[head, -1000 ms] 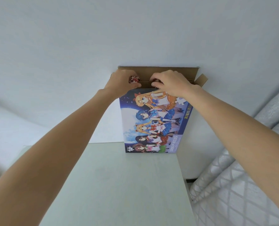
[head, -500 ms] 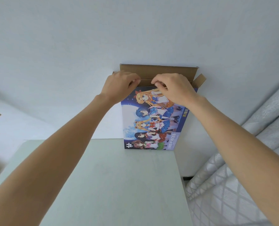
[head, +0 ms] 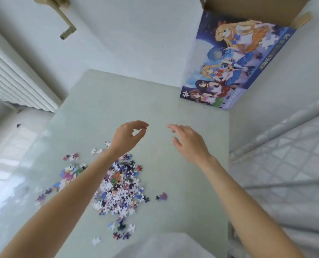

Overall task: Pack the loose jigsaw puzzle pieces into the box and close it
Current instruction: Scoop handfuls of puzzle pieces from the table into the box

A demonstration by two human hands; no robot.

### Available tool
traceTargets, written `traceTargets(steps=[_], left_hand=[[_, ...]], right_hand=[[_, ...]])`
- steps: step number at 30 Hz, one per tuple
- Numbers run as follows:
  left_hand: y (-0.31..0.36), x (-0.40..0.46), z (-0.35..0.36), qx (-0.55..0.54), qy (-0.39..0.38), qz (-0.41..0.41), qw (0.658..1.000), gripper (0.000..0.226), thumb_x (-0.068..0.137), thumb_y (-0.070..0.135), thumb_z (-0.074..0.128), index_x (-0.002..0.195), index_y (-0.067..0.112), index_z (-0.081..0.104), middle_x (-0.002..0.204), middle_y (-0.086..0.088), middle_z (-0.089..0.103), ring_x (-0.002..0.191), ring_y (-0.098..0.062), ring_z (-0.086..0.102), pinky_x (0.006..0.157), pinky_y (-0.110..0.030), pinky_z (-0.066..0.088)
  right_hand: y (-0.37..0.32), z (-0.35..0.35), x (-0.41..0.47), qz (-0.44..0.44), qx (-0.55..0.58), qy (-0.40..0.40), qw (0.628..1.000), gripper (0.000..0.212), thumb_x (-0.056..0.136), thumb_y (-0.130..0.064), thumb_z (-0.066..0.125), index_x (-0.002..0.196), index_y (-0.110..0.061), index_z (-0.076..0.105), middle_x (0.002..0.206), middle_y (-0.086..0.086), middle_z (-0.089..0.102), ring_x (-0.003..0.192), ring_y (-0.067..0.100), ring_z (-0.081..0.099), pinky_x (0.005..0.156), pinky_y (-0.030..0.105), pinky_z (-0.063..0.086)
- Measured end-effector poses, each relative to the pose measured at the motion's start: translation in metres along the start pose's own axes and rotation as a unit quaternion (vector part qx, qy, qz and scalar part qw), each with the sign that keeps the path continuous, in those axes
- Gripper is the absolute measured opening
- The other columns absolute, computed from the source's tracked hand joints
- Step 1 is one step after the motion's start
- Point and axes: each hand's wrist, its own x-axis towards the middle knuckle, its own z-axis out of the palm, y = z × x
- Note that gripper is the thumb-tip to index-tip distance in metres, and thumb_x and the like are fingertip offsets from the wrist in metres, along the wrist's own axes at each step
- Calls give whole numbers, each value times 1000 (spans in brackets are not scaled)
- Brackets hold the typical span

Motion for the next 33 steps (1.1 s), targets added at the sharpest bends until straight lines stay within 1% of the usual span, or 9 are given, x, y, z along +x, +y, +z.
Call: traceTargets(steps=[6,11,13,15,19,22,26,28,33], left_hand=[[-99,-137,-5,64,-84,-179,978,41,85,21,64,126,19,55,124,-5,60,106,-22,59,93,-39,48],[-146,-213,-8,138,-79,-266,951,76,79,38,69,142,23,30,143,-11,34,130,-31,29,108,-45,31],[-154,-237,-11,147,-117,-268,945,96,69,50,74,145,25,21,144,-10,27,133,-30,23,108,-45,29],[-160,-259,-10,160,-185,-225,943,106,58,58,77,143,28,22,139,-8,27,125,-25,32,102,-40,39],[-166,-283,1,178,-256,-121,942,80,63,50,78,128,31,37,126,2,35,109,-18,42,83,-29,46],[-171,-282,7,175,-250,-47,951,57,74,47,72,121,29,44,123,4,43,109,-17,46,79,-29,46],[-187,-266,0,165,-202,4,965,40,80,45,66,115,27,55,119,5,51,107,-16,48,76,-24,41],[-194,-254,-6,168,-150,9,974,41,77,44,69,112,25,58,115,2,54,104,-18,50,79,-25,41],[-202,-226,-13,223,15,-29,974,54,64,38,81,111,21,59,120,-6,55,111,-27,52,94,-40,43]], right_hand=[[-56,102,-71,82,23,-216,973,52,89,-19,54,137,-23,36,134,7,45,124,26,40,96,36,39],[-67,153,-119,287,-24,-221,932,58,85,-23,59,137,-22,33,141,12,26,127,35,26,96,44,38],[-73,164,-131,317,-40,-197,927,56,84,-20,59,134,-18,36,137,14,26,123,36,28,93,42,39],[-89,174,-134,307,-25,-175,935,52,85,-18,60,132,-12,38,133,16,30,120,36,31,94,38,39],[-135,193,-132,217,85,-209,950,67,86,-12,60,144,-15,26,133,14,29,125,32,29,105,35,30],[-153,204,-142,174,81,-210,959,80,82,-20,67,146,-17,20,139,12,23,128,30,25,109,36,25],[-148,207,-163,84,-56,-222,970,86,74,-36,69,144,-36,20,148,9,10,128,28,21,105,40,32],[-147,209,-169,76,-82,-240,964,81,75,-39,65,142,-42,19,148,7,7,126,26,21,103,39,34],[-162,226,-142,112,-44,-204,972,61,79,-30,65,132,-33,36,139,9,21,123,26,27,102,36,38]])
